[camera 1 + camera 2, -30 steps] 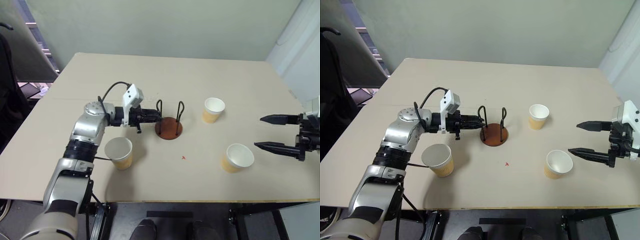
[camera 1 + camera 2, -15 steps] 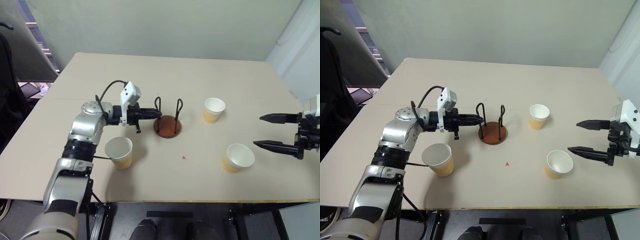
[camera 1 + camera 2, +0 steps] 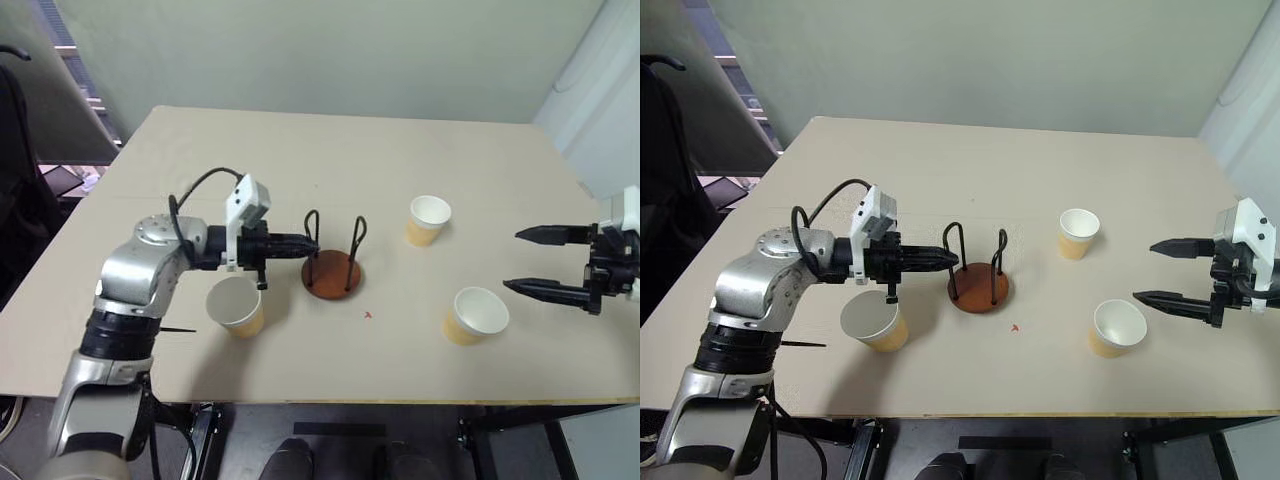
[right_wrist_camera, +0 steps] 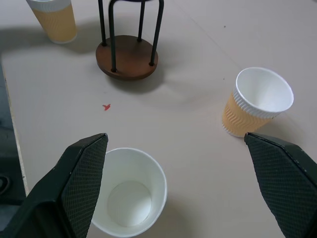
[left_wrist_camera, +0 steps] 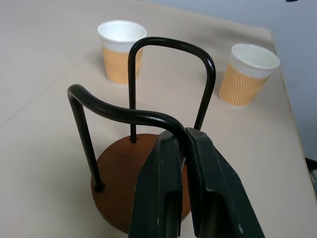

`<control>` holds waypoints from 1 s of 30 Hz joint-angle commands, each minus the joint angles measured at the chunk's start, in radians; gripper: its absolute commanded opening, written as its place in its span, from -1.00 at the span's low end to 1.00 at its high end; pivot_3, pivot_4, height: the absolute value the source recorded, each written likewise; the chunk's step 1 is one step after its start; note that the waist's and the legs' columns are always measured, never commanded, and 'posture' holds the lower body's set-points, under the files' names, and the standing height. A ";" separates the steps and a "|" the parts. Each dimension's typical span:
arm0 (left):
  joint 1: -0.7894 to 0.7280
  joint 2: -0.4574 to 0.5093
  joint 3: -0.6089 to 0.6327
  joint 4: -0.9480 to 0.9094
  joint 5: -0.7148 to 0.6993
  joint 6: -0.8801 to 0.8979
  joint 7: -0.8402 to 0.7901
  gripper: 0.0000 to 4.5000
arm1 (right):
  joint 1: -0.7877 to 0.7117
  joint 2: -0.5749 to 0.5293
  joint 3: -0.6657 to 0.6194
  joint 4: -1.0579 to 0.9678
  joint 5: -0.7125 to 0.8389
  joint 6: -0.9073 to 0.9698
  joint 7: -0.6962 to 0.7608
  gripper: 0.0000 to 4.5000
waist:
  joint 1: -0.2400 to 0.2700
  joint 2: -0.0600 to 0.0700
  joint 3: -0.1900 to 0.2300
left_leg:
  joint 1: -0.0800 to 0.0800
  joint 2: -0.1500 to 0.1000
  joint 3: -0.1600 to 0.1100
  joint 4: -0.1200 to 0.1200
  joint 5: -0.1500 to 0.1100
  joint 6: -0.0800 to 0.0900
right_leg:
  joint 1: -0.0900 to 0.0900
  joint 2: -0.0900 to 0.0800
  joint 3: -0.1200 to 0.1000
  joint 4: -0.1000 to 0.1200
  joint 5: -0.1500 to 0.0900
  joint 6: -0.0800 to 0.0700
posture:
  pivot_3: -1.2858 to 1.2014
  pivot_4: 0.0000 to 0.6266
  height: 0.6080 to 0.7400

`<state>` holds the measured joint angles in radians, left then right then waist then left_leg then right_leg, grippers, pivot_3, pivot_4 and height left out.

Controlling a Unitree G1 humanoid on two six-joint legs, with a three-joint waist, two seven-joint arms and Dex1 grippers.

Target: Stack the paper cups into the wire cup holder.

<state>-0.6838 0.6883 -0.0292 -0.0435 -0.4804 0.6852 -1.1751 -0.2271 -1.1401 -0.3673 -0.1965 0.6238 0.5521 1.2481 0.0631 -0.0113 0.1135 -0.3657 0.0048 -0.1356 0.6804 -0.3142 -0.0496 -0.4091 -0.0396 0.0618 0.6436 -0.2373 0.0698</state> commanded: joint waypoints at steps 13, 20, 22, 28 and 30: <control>0.103 -0.009 0.044 -0.309 -0.184 0.201 0.155 -0.99 | 0.016 0.006 -0.022 -0.010 -0.002 -0.022 0.000 1.00 | 0.000 0.000 0.000 | 0.000 0.000 0.001 0.000 0.000 0.000 | 0.000 0.000 0.001 0.000 0.000 0.000 | 0.03 -0.52 1.00; 0.152 -0.084 0.010 -0.370 -0.187 0.220 0.287 -0.99 | 0.039 0.003 -0.019 -0.046 0.008 -0.025 0.025 1.00 | 0.000 0.000 0.000 | 0.001 0.000 0.001 0.000 0.000 0.000 | 0.001 0.000 0.001 0.001 0.000 0.000 | 0.03 -0.52 1.00; 0.173 -0.094 0.006 -0.390 -0.196 0.226 0.304 -0.99 | 0.036 0.002 -0.016 -0.059 0.020 -0.020 0.037 1.00 | -0.001 0.000 0.000 | 0.002 0.000 0.002 0.000 0.000 0.000 | 0.001 0.000 0.002 0.001 0.000 0.000 | 0.03 -0.52 1.00; 0.235 -0.085 -0.006 -0.465 -0.234 0.264 0.330 -0.99 | 0.021 0.011 -0.002 -0.068 0.024 -0.014 0.039 1.00 | -0.001 0.000 0.000 | 0.003 -0.002 0.002 -0.001 0.000 0.000 | 0.002 0.000 0.002 0.001 0.000 -0.001 | 0.03 -0.52 1.00; 0.248 -0.084 -0.010 -0.475 -0.230 0.260 0.346 -0.99 | 0.014 0.017 0.007 -0.074 0.032 -0.013 0.041 1.00 | -0.001 0.000 0.000 | 0.004 -0.002 0.002 -0.001 0.000 0.000 | 0.003 0.000 0.002 0.001 0.000 -0.001 | 0.03 -0.52 1.00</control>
<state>-0.4357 0.6010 -0.0447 -0.4728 -0.6946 0.9501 -0.8406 -0.1925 -1.1199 -0.3605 -0.2451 0.6348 0.5421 1.2795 0.0624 -0.0114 0.1135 -0.3615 0.0025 -0.1333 0.6796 -0.3146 -0.0497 -0.4062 -0.0398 0.0637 0.6445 -0.2378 0.0688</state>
